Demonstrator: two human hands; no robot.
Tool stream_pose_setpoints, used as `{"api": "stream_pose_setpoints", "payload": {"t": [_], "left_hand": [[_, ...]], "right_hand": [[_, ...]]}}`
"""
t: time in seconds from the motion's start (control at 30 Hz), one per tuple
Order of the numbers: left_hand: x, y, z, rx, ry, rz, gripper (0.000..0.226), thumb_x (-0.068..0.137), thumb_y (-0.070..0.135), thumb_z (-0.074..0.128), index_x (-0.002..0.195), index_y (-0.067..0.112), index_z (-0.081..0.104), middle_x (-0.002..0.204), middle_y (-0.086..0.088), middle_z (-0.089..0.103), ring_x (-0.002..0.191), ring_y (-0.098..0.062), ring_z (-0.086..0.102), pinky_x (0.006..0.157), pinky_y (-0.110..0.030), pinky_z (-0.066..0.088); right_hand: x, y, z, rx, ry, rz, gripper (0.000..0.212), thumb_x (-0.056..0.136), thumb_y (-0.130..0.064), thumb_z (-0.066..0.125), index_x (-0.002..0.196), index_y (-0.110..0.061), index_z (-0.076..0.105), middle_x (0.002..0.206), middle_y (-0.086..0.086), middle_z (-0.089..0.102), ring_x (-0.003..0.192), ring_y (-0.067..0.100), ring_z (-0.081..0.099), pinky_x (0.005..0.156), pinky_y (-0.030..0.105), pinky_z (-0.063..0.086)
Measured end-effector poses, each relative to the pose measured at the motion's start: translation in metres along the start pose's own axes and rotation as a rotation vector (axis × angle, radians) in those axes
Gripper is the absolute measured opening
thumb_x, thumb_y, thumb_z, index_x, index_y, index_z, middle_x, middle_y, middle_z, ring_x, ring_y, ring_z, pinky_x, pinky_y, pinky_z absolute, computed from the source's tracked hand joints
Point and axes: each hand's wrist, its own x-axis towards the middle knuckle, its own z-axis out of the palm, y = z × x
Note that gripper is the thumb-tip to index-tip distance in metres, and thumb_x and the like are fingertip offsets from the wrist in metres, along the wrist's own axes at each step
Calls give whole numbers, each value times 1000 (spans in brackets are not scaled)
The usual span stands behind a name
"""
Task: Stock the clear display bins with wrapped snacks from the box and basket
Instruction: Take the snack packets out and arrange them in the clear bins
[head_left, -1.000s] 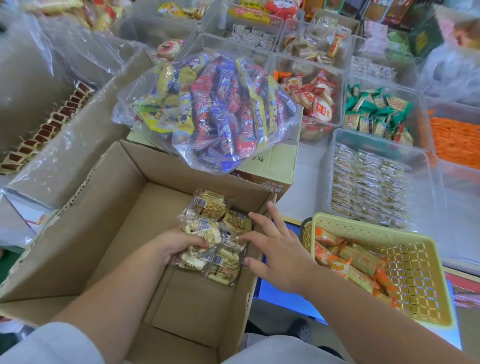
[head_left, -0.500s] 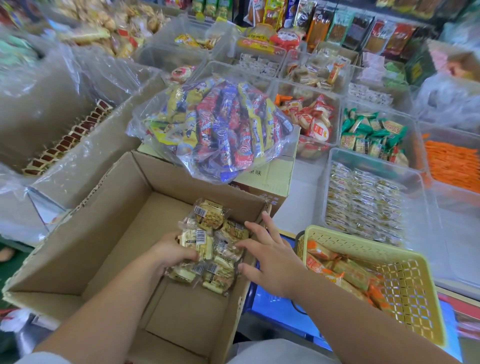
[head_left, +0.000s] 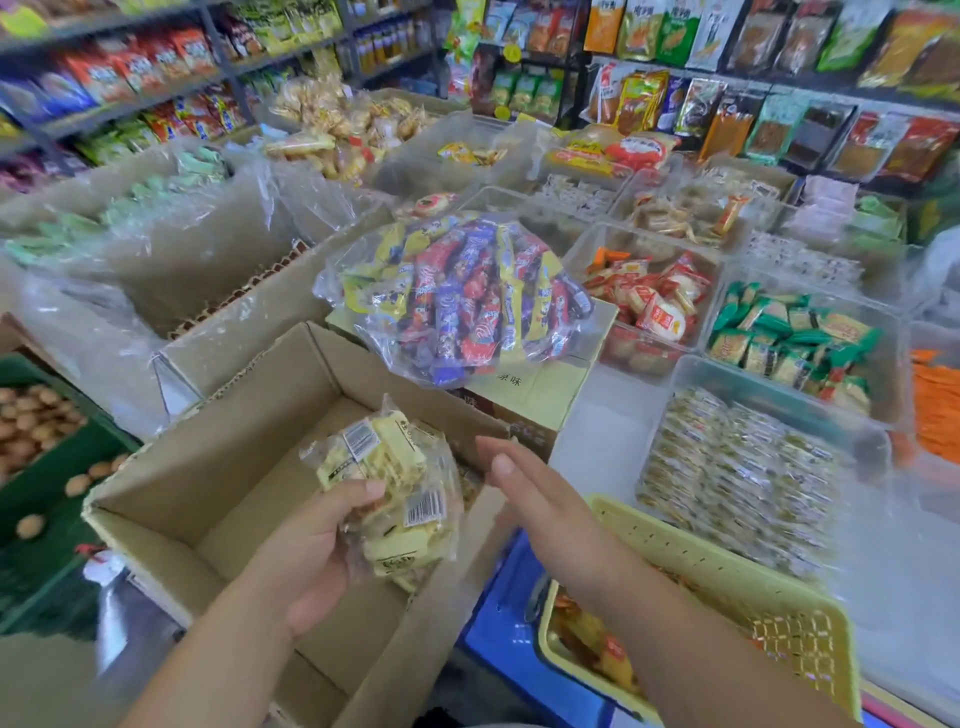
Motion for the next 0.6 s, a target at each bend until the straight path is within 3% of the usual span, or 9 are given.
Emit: {"api": "stream_pose_setpoints", "payload": {"t": [0.07,0.1,0.23,0.33,0.43,0.5,0.53,0.6], "left_hand": [[-15,-15,29,133,-53,-24,76,60,26,89,129,13,62,121,-15,75,106,-35,75,79,-51,64],[-20,-23,44,194,-74,-36,80,57,27,90,130,15,59,119,-14,76,106,-35,75,78,-48,64],[-32,-56,99,406,-43,53,68,66,22,88,128,26,62,110,-5,79,99,-25,77,73,-33,62],[-39,-75,130,465,-40,71,72,53,31,94,119,33,66,106,0,80,97,-19,78,72,-24,61],[-44,-87,151,543,-30,71,81,53,29,100,123,36,61,109,4,79,99,-17,77,79,-30,62],[-47,-91,160,576,5,42,79,58,22,102,123,33,58,102,10,79,91,-14,78,73,-28,62],[-48,-92,163,574,24,36,74,60,18,100,120,30,57,99,11,79,87,-16,78,68,-30,62],[-49,-95,167,538,75,37,68,63,12,95,118,25,57,99,2,80,90,-29,78,73,-45,65]], "right_hand": [[-16,-2,-14,70,-26,-40,48,81,-83,40,123,-63,55,122,-38,58,114,-14,55,87,18,52],[-24,-1,-20,85,-43,-48,45,83,-80,44,122,-60,57,121,-35,61,113,-11,58,89,22,54],[-54,16,-43,71,-84,-36,25,91,-56,63,115,-51,65,113,-22,71,102,-2,68,81,19,57],[-73,36,-60,152,-36,17,23,93,-36,71,116,-35,69,110,-11,75,101,9,71,83,29,58],[-88,50,-78,385,-34,112,22,94,-26,71,116,-27,68,110,1,76,99,24,74,78,40,61],[-92,56,-91,532,-22,159,24,96,-23,68,120,-26,66,113,5,75,98,31,74,77,46,61],[-92,59,-98,599,-19,171,26,97,-23,67,122,-25,64,115,7,75,100,34,74,79,49,61],[-92,65,-112,731,-16,164,32,97,-23,67,127,-22,60,121,10,73,104,39,72,85,55,59]]}}
